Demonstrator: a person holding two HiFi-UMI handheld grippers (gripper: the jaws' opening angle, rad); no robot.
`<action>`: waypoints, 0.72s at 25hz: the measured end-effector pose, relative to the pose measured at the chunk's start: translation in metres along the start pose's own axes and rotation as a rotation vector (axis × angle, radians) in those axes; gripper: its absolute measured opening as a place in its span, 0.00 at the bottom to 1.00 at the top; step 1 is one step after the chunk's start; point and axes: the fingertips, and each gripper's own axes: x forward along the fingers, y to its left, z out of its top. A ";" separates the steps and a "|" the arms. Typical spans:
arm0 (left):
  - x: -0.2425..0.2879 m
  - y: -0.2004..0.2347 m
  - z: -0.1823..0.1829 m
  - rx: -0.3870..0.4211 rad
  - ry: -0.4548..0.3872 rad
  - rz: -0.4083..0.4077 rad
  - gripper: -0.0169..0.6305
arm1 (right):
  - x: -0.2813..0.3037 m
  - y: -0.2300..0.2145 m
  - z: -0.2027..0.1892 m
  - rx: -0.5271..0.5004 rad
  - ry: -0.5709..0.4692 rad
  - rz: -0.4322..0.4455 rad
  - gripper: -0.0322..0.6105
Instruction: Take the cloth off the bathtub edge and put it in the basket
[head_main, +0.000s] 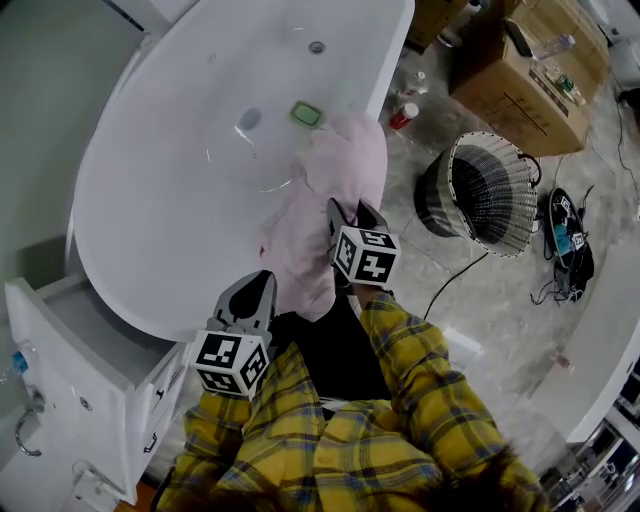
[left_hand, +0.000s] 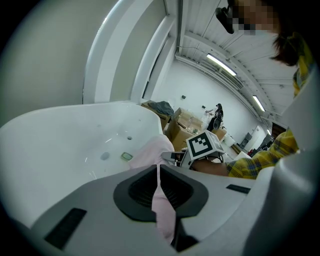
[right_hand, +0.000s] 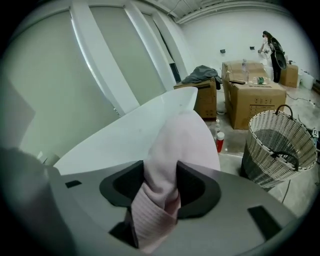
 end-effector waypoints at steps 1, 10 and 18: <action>0.001 0.000 0.001 -0.001 0.000 -0.001 0.08 | -0.002 -0.001 0.003 -0.012 -0.010 -0.015 0.37; 0.008 -0.004 0.013 0.003 -0.019 -0.038 0.08 | -0.014 0.002 0.010 -0.146 -0.003 -0.013 0.15; 0.012 -0.010 0.021 0.105 -0.007 -0.018 0.08 | -0.056 0.021 0.033 -0.169 -0.080 0.068 0.15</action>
